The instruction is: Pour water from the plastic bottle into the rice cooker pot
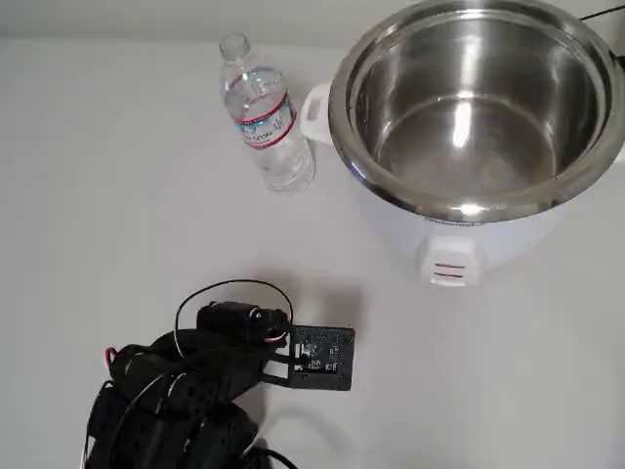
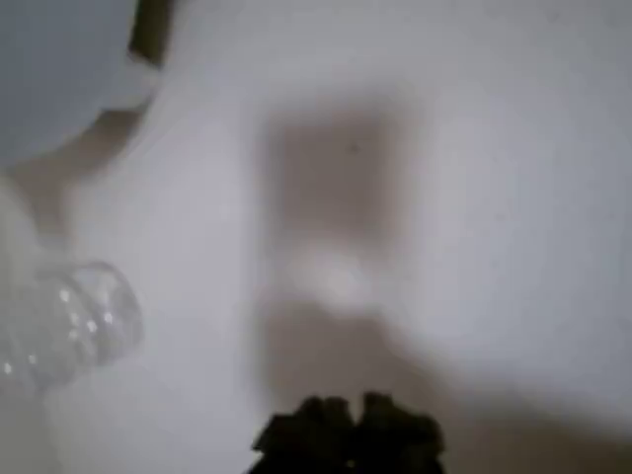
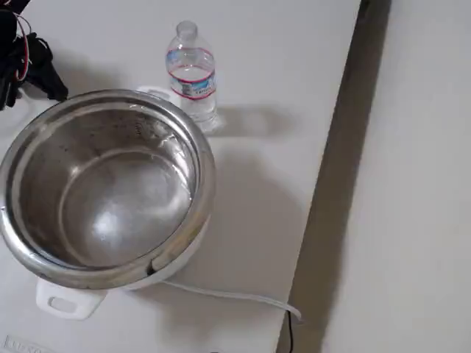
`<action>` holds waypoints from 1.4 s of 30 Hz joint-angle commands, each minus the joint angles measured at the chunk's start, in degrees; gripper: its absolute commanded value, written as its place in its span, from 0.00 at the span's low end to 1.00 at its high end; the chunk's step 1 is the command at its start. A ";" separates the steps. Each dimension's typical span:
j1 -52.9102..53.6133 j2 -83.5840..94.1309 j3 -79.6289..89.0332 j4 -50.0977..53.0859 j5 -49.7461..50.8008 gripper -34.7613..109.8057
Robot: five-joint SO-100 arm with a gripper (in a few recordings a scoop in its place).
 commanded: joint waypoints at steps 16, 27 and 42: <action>-3.43 0.00 1.58 0.97 -3.16 0.25; -10.63 0.18 5.36 -9.05 -54.32 0.28; -19.51 -6.86 9.49 -59.24 -80.16 0.57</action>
